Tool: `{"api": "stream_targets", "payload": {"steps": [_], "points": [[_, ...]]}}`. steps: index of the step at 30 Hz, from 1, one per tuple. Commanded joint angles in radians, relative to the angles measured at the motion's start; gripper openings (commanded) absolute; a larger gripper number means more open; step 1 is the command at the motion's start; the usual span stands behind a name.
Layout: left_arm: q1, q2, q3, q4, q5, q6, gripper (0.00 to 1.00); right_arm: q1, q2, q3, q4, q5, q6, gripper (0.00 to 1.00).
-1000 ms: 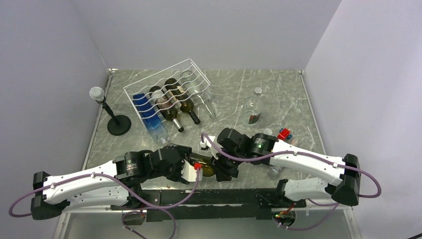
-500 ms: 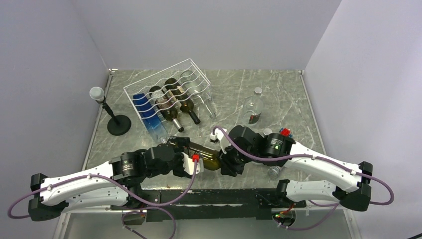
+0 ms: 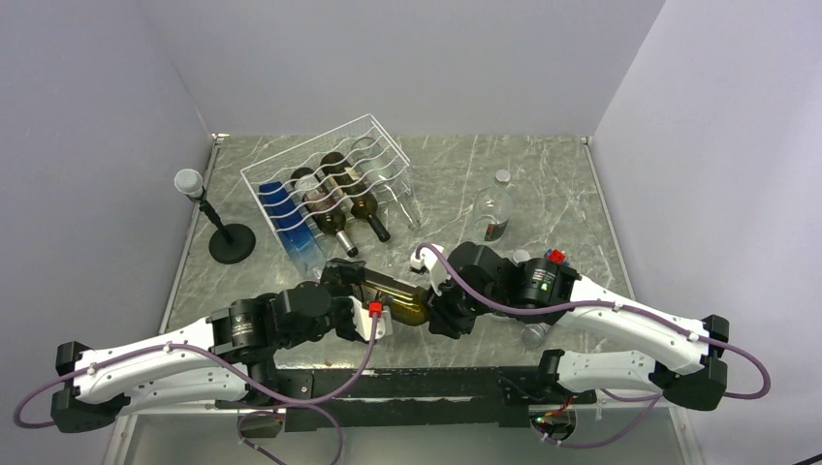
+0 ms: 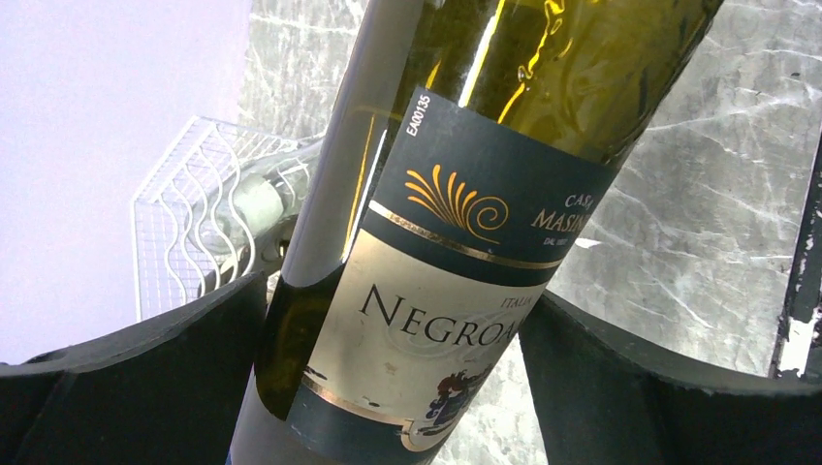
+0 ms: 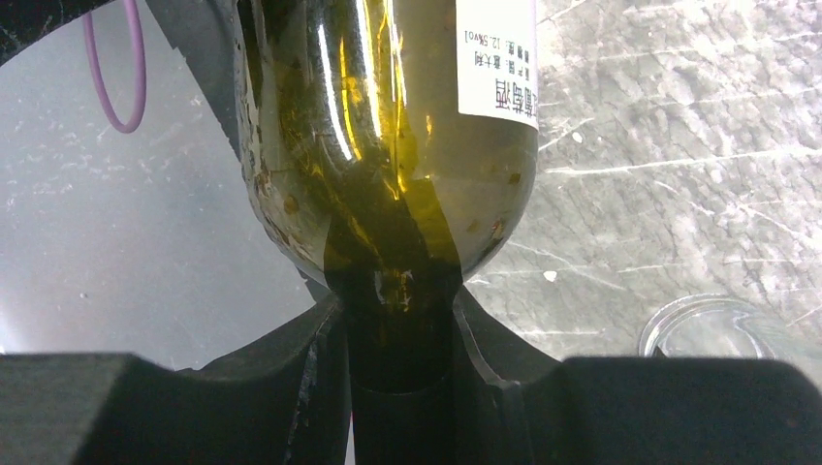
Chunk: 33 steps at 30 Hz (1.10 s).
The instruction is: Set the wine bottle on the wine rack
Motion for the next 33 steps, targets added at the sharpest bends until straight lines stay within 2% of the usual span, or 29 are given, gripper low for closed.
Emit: {"api": "stream_targets", "payload": {"steps": [1, 8, 13, 33], "points": [[0.003, -0.056, -0.029, 0.075, -0.098, 0.043, 0.99, -0.018, -0.029, 0.050, 0.086, 0.001, 0.006, 0.00], [0.002, -0.033, -0.018, -0.002, -0.014, 0.120, 0.99, -0.018, 0.007, 0.051, 0.116, -0.059, -0.003, 0.00], [0.003, -0.017, 0.015, -0.084, 0.055, 0.122, 0.99, -0.018, 0.021, 0.085, 0.098, -0.022, 0.000, 0.00], [0.002, -0.096, 0.008, -0.113, 0.050, 0.098, 0.99, -0.018, 0.036, 0.102, 0.098, 0.057, 0.023, 0.00]]}}
